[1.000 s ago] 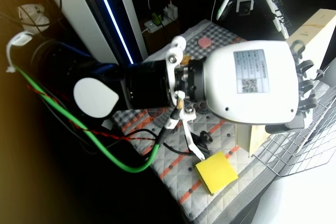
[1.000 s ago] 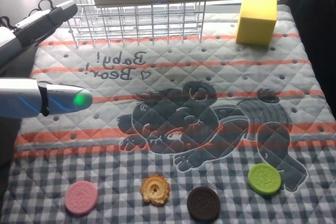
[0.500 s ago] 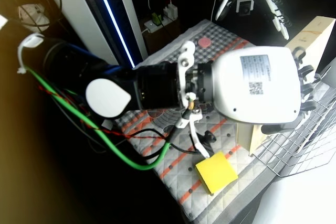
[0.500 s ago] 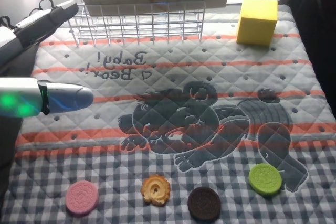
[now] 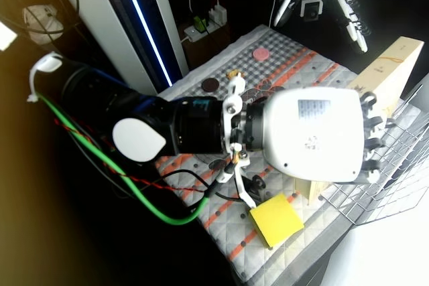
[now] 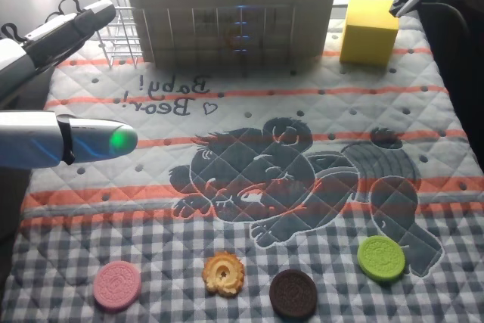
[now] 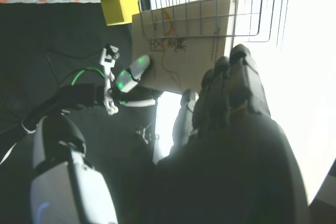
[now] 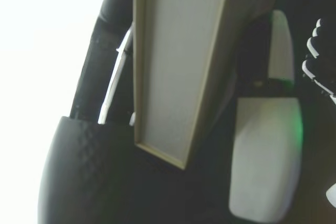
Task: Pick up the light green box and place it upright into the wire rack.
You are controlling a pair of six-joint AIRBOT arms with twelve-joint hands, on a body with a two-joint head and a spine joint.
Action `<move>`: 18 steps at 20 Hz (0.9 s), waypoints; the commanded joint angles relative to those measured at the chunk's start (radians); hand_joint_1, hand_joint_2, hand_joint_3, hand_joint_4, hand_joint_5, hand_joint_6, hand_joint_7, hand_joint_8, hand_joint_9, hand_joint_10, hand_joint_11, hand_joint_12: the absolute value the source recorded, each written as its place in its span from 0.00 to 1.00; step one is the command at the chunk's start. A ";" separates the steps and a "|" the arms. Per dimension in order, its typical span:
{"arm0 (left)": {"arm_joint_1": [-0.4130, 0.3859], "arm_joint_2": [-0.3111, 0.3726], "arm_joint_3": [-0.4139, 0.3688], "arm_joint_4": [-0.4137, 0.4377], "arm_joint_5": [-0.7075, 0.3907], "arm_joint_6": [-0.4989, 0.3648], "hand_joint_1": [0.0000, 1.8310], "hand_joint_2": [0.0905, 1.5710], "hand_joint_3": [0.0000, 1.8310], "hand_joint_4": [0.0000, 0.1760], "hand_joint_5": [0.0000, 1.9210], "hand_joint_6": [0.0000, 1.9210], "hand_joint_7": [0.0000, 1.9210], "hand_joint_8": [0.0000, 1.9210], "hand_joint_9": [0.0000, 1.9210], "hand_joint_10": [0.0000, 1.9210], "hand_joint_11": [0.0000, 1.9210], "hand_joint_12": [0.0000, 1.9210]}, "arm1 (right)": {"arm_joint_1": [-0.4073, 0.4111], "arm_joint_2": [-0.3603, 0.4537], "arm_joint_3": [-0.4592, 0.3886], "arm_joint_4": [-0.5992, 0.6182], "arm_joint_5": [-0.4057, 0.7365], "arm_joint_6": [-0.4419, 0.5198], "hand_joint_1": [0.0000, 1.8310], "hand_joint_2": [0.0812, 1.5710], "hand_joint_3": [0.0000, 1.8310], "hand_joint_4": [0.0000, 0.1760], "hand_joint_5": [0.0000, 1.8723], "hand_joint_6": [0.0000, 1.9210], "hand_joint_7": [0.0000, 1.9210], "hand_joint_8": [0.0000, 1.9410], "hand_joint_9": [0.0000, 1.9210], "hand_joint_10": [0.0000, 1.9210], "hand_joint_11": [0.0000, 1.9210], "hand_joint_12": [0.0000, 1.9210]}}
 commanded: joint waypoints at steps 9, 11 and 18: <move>-0.010 0.002 0.001 0.003 -0.140 -0.016 0.36 0.46 0.00 1.00 0.00 0.00 0.00 0.00 0.00 0.00 0.00 0.00 | 0.002 0.054 -0.034 0.038 0.157 0.026 0.32 0.54 0.00 1.00 0.00 0.00 0.00 0.00 0.03 0.01 0.00 0.16; -0.010 0.001 0.002 0.001 -0.167 -0.034 0.36 0.46 0.00 1.00 0.01 0.00 0.00 0.00 0.00 0.00 0.00 0.00 | 0.002 0.108 -0.078 0.038 0.187 0.026 0.29 0.52 0.00 1.00 0.00 0.00 0.00 0.00 0.00 0.00 0.00 0.01; 0.001 0.043 -0.032 0.002 -0.358 -0.092 0.40 0.44 0.00 1.00 0.02 0.00 0.00 0.00 0.00 0.00 0.00 0.00 | -0.150 0.327 -0.292 0.107 0.414 0.024 0.34 0.49 0.00 1.00 0.00 0.00 0.00 0.00 0.00 0.00 0.00 0.00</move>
